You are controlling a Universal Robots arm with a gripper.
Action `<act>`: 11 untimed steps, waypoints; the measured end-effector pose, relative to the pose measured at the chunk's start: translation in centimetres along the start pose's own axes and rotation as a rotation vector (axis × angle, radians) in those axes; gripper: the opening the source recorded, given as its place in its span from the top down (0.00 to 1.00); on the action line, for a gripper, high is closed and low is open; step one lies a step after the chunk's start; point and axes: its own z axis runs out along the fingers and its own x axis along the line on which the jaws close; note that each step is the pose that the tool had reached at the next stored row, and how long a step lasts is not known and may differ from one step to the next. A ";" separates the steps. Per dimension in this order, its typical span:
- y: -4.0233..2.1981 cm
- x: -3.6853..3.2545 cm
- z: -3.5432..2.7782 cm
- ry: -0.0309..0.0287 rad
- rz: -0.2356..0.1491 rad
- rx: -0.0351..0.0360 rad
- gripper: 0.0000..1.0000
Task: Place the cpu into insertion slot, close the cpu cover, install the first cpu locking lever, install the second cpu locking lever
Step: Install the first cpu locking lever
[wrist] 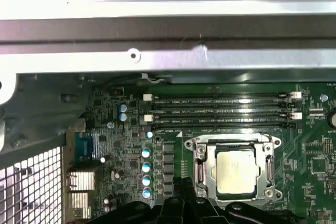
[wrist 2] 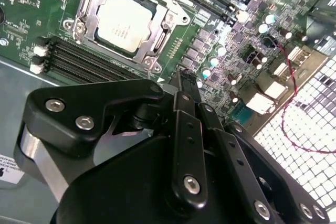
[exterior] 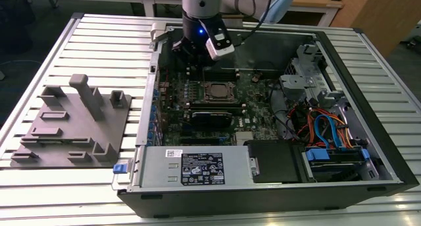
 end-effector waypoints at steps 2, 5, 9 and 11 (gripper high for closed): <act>0.23 0.01 0.00 0.0000 0.000 0.0000 0.90; 0.59 0.03 0.01 0.0000 -0.001 0.0000 0.90; 1.09 0.07 0.01 0.0001 -0.002 0.0001 0.90; 1.22 0.07 0.02 0.0000 -0.002 0.0000 0.90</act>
